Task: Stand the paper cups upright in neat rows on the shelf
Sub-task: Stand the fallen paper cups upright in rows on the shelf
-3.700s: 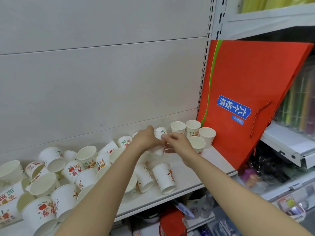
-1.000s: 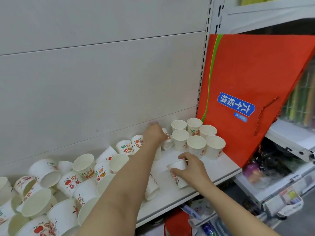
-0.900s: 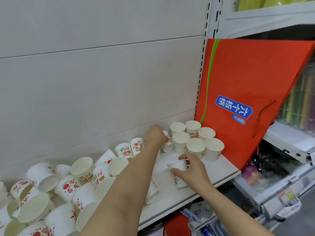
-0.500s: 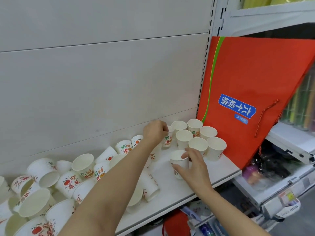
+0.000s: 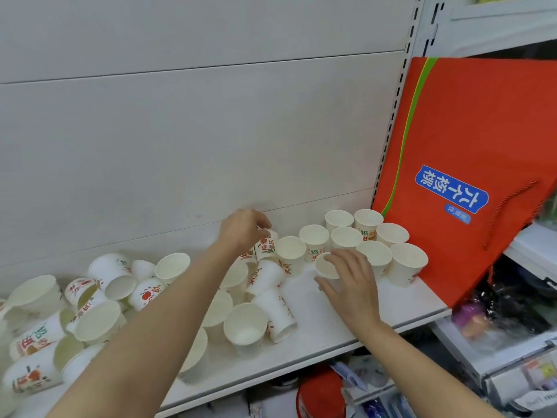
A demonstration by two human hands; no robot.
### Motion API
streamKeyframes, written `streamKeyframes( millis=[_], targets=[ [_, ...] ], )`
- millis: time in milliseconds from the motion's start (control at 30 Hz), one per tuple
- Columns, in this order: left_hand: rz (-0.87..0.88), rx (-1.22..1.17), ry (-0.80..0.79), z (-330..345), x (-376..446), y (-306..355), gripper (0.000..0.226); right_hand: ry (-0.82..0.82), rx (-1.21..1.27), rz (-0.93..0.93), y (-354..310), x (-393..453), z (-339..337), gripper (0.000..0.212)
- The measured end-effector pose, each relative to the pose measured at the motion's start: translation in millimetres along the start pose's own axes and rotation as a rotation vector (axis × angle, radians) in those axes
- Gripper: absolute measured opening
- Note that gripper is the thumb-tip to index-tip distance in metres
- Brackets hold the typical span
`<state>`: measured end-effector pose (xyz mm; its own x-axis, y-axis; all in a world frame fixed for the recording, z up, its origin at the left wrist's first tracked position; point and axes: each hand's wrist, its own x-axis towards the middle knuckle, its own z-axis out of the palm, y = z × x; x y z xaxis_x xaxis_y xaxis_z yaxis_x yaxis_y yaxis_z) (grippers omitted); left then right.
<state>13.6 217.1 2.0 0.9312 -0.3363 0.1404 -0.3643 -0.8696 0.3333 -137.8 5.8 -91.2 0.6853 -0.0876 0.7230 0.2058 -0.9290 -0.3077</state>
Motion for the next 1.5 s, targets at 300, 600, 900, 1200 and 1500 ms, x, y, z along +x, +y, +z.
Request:
streamKeyframes(
  millis=[300, 600, 900, 1200, 1500],
  targets=[
    [-0.079, 0.012, 0.011, -7.1, -7.1, -22.7, 0.024, -0.283, -0.085, -0.19, -38.6, 59.0, 42.1, 0.031],
    [-0.032, 0.074, -0.107, 14.8, 5.9, -11.0, 0.044, -0.422, -0.145, -0.129, -36.7, 58.2, 36.7, 0.02],
    [-0.025, 0.136, -0.173, 33.6, 17.8, 0.8, 0.046, -0.368, -0.076, -0.123, -27.4, 48.8, 16.6, 0.017],
    [-0.143, -0.352, -0.143, 22.3, 18.8, 6.2, 0.013, -0.321, -0.086, -0.101, -25.8, 44.0, 15.3, 0.018],
    [0.333, 0.158, 0.027, 32.8, -2.1, 8.5, 0.008, -0.311, -0.117, -0.076, -25.2, 43.0, 13.5, 0.021]
  ],
)
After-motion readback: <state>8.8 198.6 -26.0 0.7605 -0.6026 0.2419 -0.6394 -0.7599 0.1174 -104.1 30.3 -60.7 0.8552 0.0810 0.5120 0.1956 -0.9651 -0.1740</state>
